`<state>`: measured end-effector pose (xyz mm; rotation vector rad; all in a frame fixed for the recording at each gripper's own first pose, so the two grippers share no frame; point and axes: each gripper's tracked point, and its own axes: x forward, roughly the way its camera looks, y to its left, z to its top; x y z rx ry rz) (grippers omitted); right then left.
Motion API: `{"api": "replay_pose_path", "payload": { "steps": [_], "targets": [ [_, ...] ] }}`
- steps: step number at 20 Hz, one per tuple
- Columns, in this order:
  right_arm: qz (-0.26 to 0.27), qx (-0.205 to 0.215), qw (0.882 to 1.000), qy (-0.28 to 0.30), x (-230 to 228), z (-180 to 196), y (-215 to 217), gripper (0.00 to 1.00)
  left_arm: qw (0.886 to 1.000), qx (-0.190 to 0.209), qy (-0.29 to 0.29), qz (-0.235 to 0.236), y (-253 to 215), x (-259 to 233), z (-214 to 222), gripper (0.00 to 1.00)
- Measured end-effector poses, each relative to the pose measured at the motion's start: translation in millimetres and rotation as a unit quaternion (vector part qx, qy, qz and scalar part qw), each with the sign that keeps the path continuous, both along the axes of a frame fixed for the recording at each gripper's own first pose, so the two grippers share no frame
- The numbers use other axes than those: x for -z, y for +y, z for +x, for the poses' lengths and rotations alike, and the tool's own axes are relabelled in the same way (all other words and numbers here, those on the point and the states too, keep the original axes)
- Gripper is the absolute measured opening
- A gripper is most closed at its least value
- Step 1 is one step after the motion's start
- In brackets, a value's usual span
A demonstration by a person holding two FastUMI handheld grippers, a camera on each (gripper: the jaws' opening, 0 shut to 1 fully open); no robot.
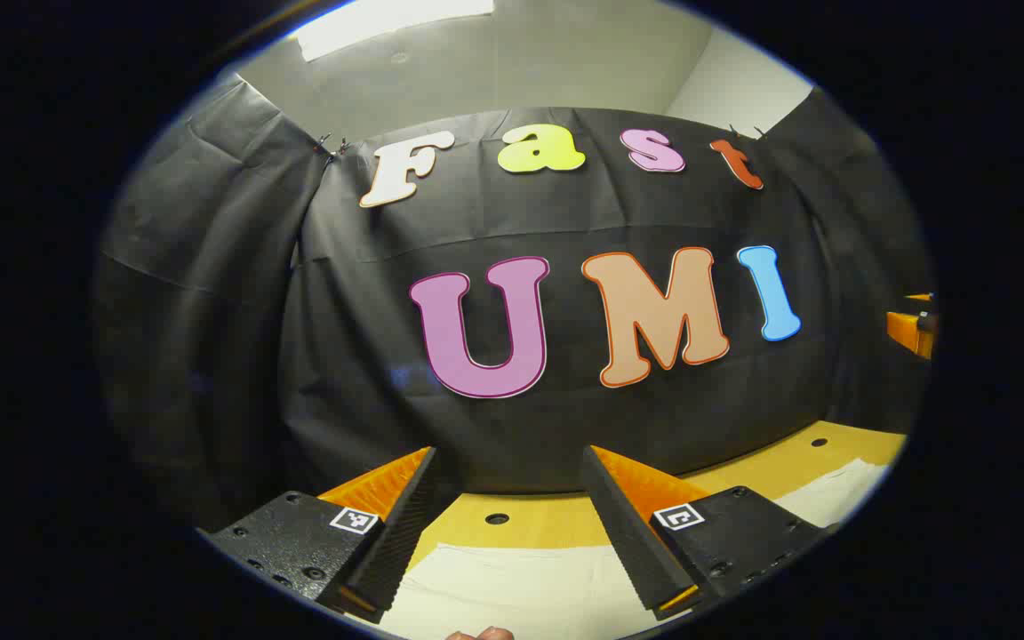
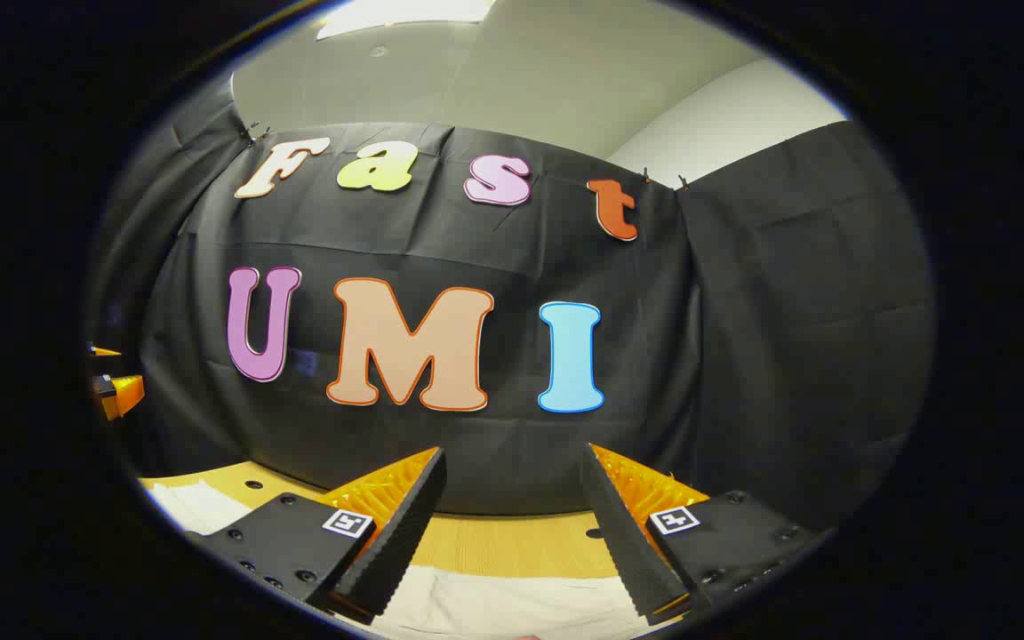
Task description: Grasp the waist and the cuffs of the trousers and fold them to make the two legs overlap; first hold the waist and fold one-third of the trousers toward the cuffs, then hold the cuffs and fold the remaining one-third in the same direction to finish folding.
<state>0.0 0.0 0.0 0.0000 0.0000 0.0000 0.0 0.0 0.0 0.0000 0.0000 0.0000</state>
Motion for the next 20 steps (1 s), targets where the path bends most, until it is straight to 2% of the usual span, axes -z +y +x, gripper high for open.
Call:
{"api": "replay_pose_path", "payload": {
  "steps": [3,4,8,15,20],
  "targets": [
    [-0.010,-0.004,1.000,-0.009,-6.8,1.4,-0.4,0.97,0.999,-0.006,-0.015,0.030,15.0,-9.4,-2.4,0.96],
    [-0.014,-0.005,1.000,-0.009,-8.2,2.1,-0.4,0.97,0.999,-0.013,-0.018,0.034,20.9,-11.8,-2.5,0.99],
    [-0.006,-0.011,1.000,-0.007,-8.3,4.5,3.6,0.97,0.999,-0.037,-0.009,0.018,29.6,-4.4,-6.2,0.96],
    [-0.018,-0.028,0.999,-0.004,-2.5,-2.2,14.7,0.97,0.999,-0.029,0.005,0.024,31.3,10.1,-13.7,0.96],
    [-0.016,-0.034,0.999,0.009,7.5,-7.1,18.7,0.97,0.998,-0.010,0.016,0.068,36.0,23.7,-20.1,0.96]
  ]
}}
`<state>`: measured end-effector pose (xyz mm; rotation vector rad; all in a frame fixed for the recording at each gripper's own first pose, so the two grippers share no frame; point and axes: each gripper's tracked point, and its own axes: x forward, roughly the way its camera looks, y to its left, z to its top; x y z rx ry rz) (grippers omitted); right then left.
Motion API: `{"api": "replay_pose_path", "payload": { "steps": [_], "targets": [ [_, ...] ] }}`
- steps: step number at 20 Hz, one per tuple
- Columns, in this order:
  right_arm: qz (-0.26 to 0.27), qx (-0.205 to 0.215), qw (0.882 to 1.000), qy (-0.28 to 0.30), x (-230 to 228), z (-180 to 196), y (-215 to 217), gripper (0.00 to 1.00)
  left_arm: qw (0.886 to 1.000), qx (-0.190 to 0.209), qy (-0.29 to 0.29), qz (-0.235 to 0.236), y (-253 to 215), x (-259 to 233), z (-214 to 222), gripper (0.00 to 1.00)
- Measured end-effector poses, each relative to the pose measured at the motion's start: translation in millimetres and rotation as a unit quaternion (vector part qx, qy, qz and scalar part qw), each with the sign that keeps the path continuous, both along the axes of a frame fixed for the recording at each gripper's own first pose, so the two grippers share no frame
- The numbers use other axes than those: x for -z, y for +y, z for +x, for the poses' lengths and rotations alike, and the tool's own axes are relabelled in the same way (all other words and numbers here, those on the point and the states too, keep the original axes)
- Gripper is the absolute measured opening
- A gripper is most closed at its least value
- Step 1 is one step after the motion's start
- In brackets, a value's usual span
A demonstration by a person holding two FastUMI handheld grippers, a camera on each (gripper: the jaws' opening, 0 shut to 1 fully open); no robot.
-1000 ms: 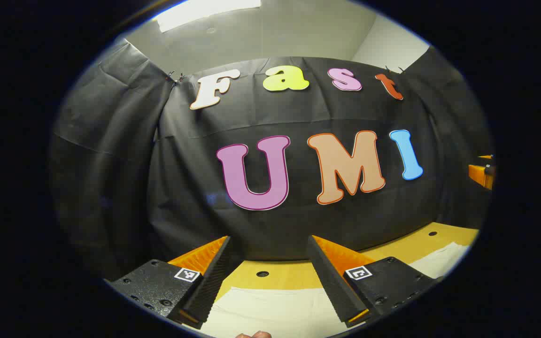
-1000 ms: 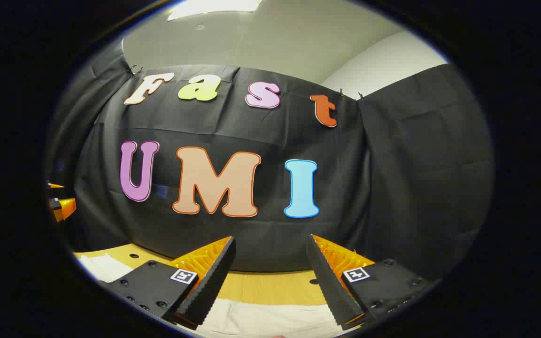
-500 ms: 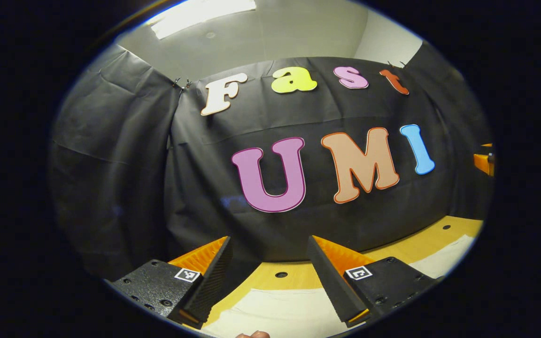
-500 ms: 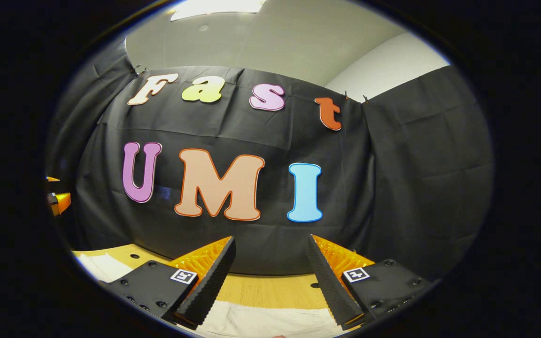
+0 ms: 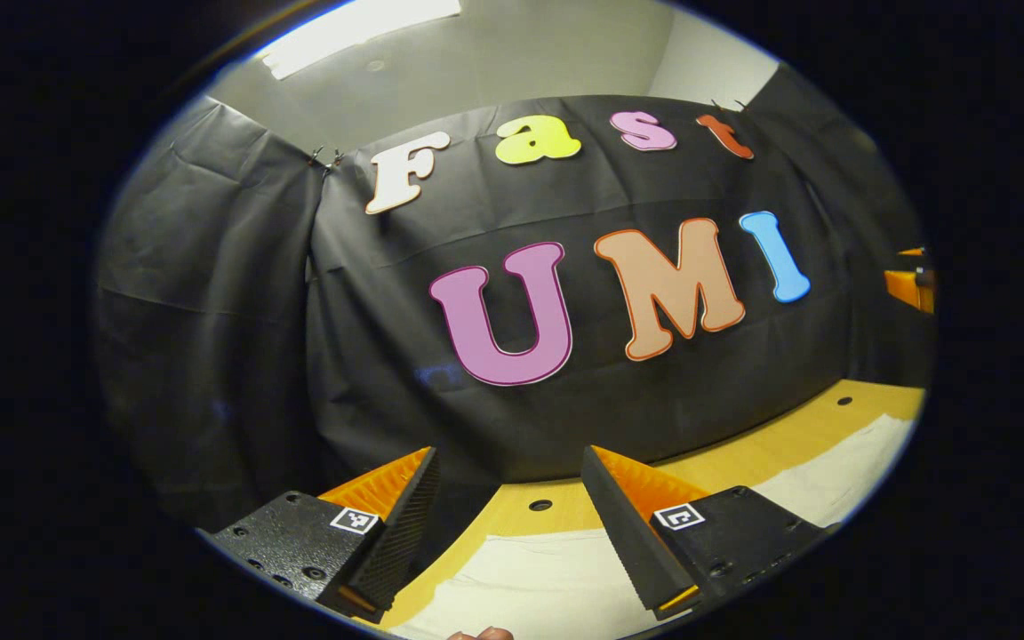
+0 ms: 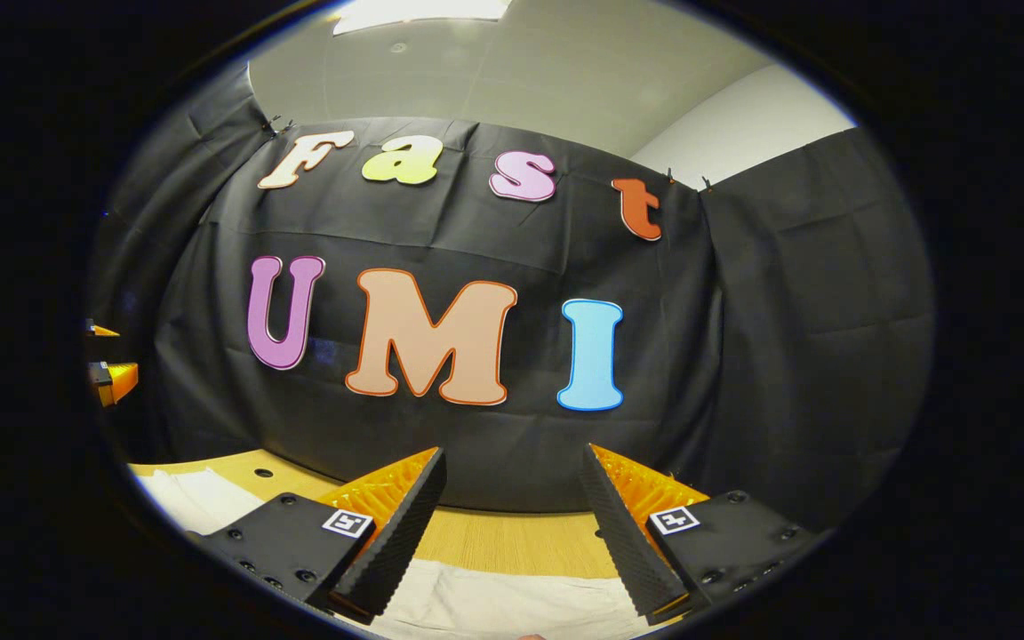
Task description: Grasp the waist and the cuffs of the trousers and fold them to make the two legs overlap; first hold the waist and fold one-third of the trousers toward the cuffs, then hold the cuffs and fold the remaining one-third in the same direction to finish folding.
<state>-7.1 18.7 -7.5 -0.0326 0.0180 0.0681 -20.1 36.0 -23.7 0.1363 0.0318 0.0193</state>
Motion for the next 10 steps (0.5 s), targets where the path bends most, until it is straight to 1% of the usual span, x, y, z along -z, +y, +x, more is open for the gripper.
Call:
{"api": "replay_pose_path", "payload": {
  "steps": [3,6,8,10],
  "targets": [
    [-0.001,-0.001,1.000,0.004,3.6,-2.8,0.7,0.97,0.999,0.017,0.011,0.032,7.2,10.7,-5.9,0.96],
    [0.000,-0.001,1.000,0.010,8.8,-5.4,2.0,0.97,0.997,0.048,0.031,0.055,5.7,26.6,-15.0,0.96],
    [0.002,0.000,1.000,0.013,11.6,-7.8,1.6,0.97,0.992,0.071,0.051,0.091,4.6,44.7,-21.4,0.96],
    [0.002,0.001,1.000,0.019,16.6,-10.3,1.3,0.97,0.985,0.096,0.066,0.128,3.2,63.3,-34.4,0.96]
  ]
}}
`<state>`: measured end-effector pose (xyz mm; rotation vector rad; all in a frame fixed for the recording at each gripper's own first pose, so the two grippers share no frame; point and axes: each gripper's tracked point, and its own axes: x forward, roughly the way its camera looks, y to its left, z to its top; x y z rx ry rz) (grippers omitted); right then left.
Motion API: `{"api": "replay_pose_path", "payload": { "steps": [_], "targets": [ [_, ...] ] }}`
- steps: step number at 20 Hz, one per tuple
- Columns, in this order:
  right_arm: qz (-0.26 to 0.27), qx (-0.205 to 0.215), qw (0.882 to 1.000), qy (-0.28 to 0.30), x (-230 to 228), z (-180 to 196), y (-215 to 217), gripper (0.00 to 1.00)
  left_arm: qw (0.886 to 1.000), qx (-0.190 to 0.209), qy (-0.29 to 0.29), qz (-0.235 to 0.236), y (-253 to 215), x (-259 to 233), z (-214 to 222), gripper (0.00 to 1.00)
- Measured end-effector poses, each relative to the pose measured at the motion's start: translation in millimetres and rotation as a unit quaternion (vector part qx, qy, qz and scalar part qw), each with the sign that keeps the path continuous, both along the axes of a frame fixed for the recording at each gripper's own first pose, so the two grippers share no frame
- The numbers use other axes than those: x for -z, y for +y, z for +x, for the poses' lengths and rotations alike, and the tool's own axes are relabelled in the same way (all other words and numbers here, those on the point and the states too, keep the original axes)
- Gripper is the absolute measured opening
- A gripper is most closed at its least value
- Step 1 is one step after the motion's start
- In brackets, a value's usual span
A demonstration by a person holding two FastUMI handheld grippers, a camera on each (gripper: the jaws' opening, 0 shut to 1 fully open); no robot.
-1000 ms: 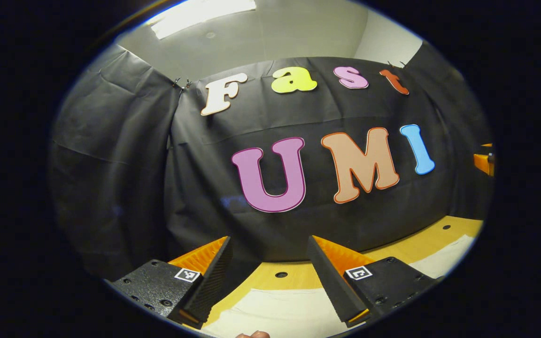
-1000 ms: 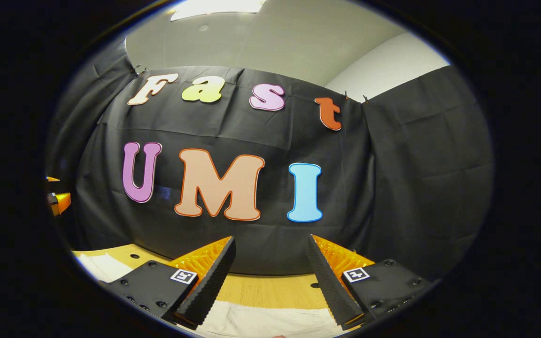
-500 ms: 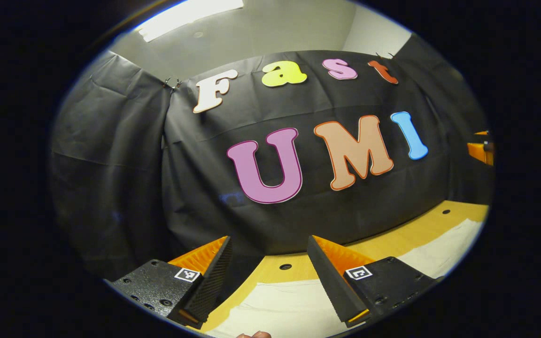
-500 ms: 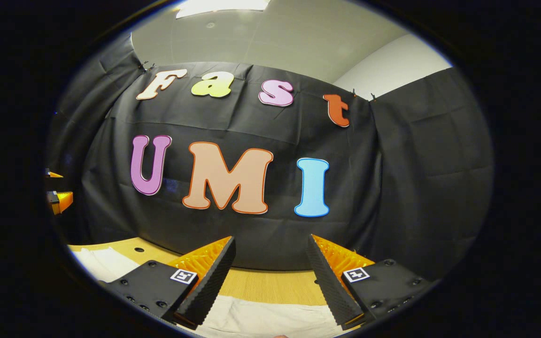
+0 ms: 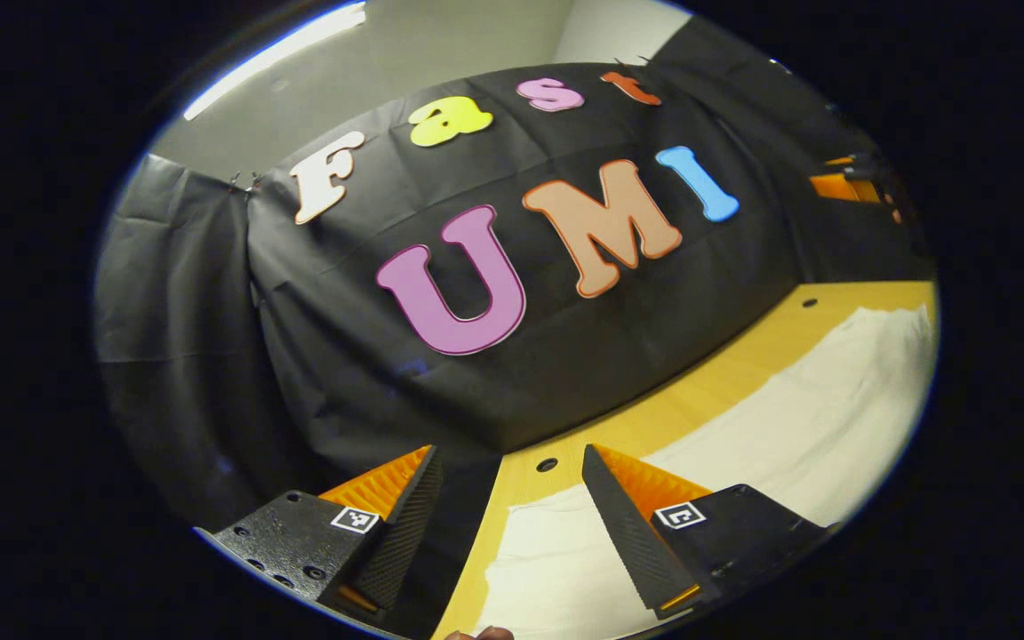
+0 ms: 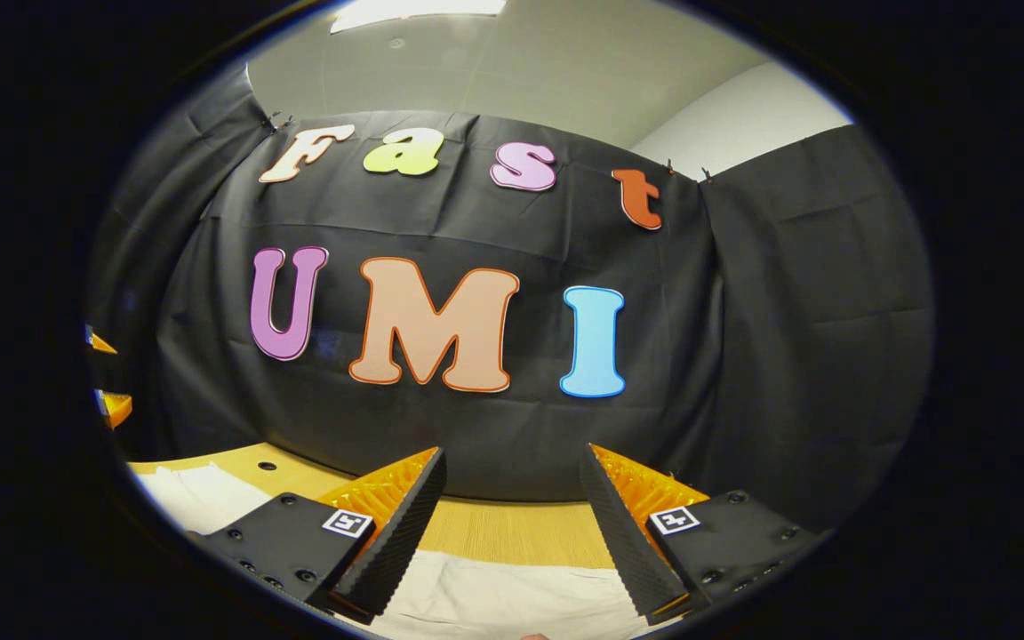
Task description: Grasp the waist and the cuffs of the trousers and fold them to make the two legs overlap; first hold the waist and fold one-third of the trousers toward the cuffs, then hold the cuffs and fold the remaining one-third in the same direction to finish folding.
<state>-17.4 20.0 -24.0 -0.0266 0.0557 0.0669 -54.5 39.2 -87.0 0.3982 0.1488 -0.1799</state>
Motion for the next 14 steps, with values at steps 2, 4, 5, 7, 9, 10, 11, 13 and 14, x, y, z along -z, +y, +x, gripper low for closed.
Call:
{"api": "replay_pose_path", "payload": {
  "steps": [2,4,5,7,9,10,11,13,14],
  "targets": [
    [0.002,0.000,1.000,0.005,3.9,-0.9,0.7,0.97,0.999,0.025,0.023,0.029,-0.4,20.3,-9.0,0.96],
    [0.003,-0.001,1.000,0.010,8.3,-2.3,2.9,0.97,0.996,0.045,0.046,0.054,-2.7,38.4,-18.7,0.96],
    [0.003,-0.001,1.000,0.011,11.1,-3.6,3.4,0.97,0.995,0.054,0.056,0.066,-3.6,48.6,-24.0,0.96],
    [0.000,0.001,1.000,0.012,12.8,-4.8,2.9,0.98,0.990,0.072,0.083,0.086,-3.7,70.9,-36.5,0.96],
    [-0.001,0.001,1.000,0.014,15.3,-7.8,2.2,0.98,0.985,0.093,0.104,0.102,-5.4,90.2,-49.2,1.00],
    [-0.002,0.002,1.000,0.016,16.3,-8.8,1.4,0.97,0.982,0.100,0.117,0.112,-2.7,100.8,-54.4,0.96],
    [-0.002,0.004,1.000,0.018,19.2,-10.6,-0.2,0.97,0.978,0.106,0.128,0.122,-0.1,109.9,-58.7,0.96],
    [-0.001,0.008,1.000,0.024,24.5,-13.1,-3.6,0.97,0.970,0.117,0.155,0.145,7.4,130.6,-70.2,0.97],
    [-0.002,0.013,1.000,0.029,27.0,-13.5,-6.2,0.97,0.965,0.124,0.168,0.157,8.7,142.3,-74.8,0.97]
  ]
}}
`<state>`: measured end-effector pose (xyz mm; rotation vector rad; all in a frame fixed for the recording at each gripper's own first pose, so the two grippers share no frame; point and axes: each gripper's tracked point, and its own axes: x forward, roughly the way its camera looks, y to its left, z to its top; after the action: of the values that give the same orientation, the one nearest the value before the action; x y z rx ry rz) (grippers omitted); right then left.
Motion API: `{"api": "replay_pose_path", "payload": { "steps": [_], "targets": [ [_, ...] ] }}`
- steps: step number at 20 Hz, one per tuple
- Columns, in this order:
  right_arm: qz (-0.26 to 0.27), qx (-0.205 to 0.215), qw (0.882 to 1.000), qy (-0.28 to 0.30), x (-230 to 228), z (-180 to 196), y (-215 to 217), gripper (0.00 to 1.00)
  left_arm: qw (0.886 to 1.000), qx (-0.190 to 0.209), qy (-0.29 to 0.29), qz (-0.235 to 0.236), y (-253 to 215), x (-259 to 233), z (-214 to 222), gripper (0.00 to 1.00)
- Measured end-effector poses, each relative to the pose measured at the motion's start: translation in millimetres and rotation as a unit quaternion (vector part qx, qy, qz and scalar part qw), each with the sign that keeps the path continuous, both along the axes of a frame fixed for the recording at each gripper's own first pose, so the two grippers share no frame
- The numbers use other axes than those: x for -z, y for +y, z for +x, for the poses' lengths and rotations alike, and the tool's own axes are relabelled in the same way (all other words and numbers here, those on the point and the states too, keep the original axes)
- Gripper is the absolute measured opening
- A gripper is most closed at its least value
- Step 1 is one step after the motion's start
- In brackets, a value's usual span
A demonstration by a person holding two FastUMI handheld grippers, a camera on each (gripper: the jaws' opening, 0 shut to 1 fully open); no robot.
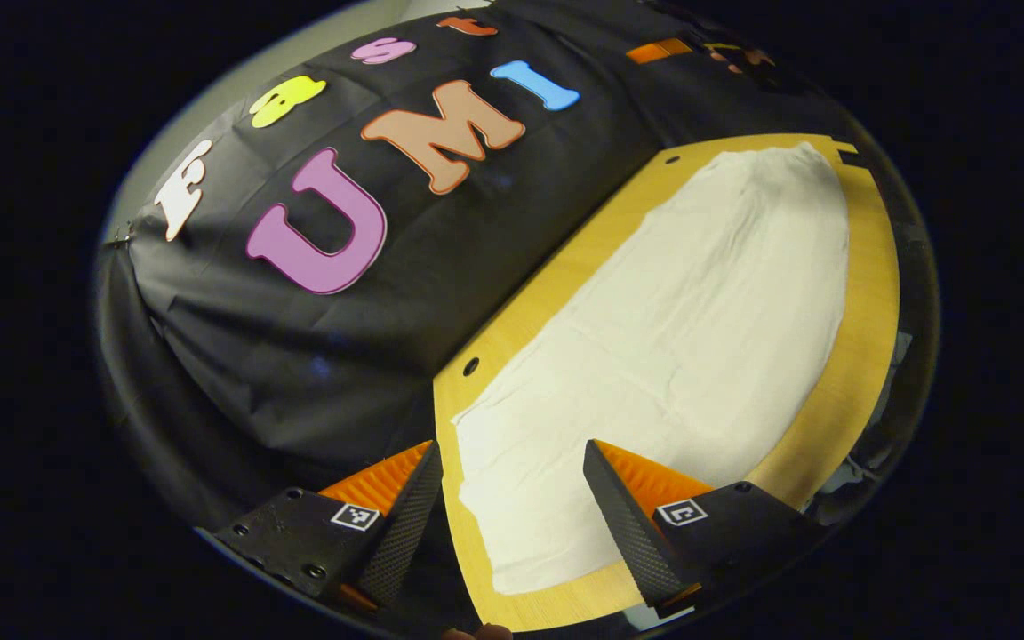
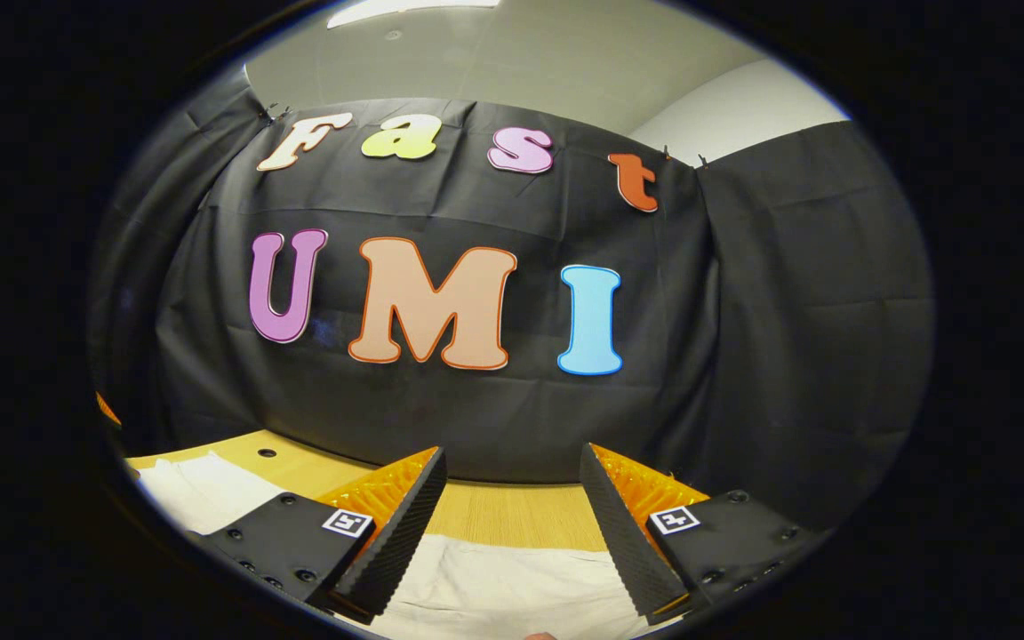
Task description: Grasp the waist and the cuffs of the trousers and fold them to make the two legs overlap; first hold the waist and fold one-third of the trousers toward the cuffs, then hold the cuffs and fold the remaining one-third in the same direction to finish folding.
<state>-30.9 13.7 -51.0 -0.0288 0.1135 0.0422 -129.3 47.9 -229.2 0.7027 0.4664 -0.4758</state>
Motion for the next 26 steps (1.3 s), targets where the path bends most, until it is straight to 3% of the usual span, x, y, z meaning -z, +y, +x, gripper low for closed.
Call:
{"api": "replay_pose_path", "payload": {
  "steps": [6,15,19,26],
  "targets": [
    [0.000,0.016,1.000,0.012,8.7,-8.4,-14.3,0.97,0.994,0.048,0.068,0.069,18.5,55.5,-31.4,0.97],
    [-0.006,0.030,0.999,0.024,19.2,-16.8,-30.4,0.97,0.970,0.127,0.147,0.148,37.2,101.8,-67.8,0.98],
    [-0.012,0.037,0.999,0.025,20.1,-16.6,-36.7,0.98,0.961,0.167,0.141,0.171,33.2,106.2,-62.9,1.00],
    [-0.021,0.055,0.998,0.029,21.4,-19.7,-47.4,0.97,0.956,0.198,0.128,0.176,23.5,115.7,-39.6,0.89]
  ]
}}
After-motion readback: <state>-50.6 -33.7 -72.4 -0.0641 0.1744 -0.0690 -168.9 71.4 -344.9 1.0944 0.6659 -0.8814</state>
